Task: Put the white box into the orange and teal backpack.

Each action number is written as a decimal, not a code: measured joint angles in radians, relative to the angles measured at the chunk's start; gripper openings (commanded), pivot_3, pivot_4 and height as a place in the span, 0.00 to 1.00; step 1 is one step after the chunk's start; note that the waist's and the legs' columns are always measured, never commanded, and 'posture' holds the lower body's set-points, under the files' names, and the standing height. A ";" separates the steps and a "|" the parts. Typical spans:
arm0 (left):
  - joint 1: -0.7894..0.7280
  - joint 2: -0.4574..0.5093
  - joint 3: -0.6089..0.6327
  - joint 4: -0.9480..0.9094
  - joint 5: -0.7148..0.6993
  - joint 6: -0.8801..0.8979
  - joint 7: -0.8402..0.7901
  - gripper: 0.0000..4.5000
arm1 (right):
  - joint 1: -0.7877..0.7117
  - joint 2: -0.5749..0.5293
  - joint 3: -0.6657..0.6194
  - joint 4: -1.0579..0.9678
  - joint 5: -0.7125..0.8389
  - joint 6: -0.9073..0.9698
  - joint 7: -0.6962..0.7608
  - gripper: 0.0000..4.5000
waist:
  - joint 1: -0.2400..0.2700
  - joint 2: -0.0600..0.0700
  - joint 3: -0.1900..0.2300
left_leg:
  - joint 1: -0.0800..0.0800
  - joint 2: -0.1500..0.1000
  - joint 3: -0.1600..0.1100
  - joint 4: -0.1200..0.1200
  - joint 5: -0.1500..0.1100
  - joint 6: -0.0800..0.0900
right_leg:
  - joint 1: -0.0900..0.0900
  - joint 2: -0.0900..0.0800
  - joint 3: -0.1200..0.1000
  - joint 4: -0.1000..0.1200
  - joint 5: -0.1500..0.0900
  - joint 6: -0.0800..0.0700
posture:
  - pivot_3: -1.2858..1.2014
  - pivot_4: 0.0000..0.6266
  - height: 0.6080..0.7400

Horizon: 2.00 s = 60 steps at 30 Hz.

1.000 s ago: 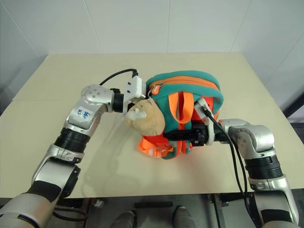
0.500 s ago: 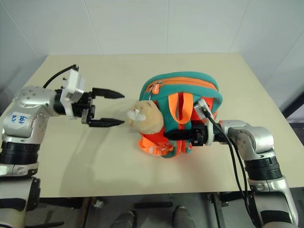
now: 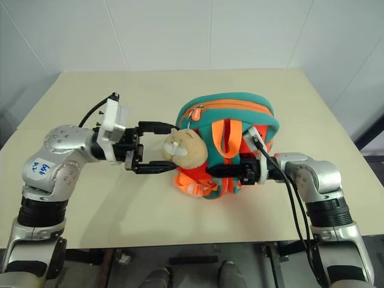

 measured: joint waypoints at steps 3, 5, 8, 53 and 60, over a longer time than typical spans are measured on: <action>0.000 -0.016 -0.002 0.000 -0.002 0.000 0.015 0.82 | 0.000 0.000 -0.005 0.000 0.000 0.000 -0.004 0.00 | 0.001 0.000 0.000 | 0.000 0.000 0.000 0.000 0.000 0.000 | 0.000 0.000 0.000 0.000 0.000 0.000 | 0.52 0.24 1.00; 0.000 -0.014 0.004 -0.001 -0.008 0.001 0.016 0.70 | 0.000 0.000 -0.009 0.000 0.000 0.001 -0.008 0.00 | 0.000 0.000 0.000 | 0.000 0.000 0.000 0.000 0.000 0.000 | 0.000 0.000 0.000 0.000 0.000 0.000 | 0.52 0.24 1.00; 0.000 0.014 0.024 -0.006 -0.024 0.010 0.010 0.51 | 0.002 0.000 -0.011 -0.001 0.000 0.001 -0.013 0.00 | 0.000 0.000 0.000 | 0.000 0.000 0.000 0.000 0.000 0.000 | 0.000 0.000 0.000 0.000 0.000 0.000 | 0.52 0.24 1.00; 0.309 0.177 0.089 0.350 0.212 -0.300 -0.067 0.86 | 0.238 -0.017 -0.147 -0.269 0.035 -0.093 -0.205 0.64 | 0.000 0.001 -0.001 | 0.002 0.000 0.000 -0.004 0.000 0.000 | -0.001 -0.001 0.000 0.002 -0.002 -0.002 | 0.52 0.24 1.00; 0.556 0.172 0.257 0.077 0.107 -0.180 0.058 1.00 | 0.379 -0.182 -0.241 -0.280 -0.058 -0.255 -0.151 0.99 | 0.012 0.000 0.000 | 0.001 0.000 0.000 -0.003 -0.001 0.000 | 0.001 -0.001 0.000 -0.002 -0.002 -0.002 | 0.52 0.24 1.00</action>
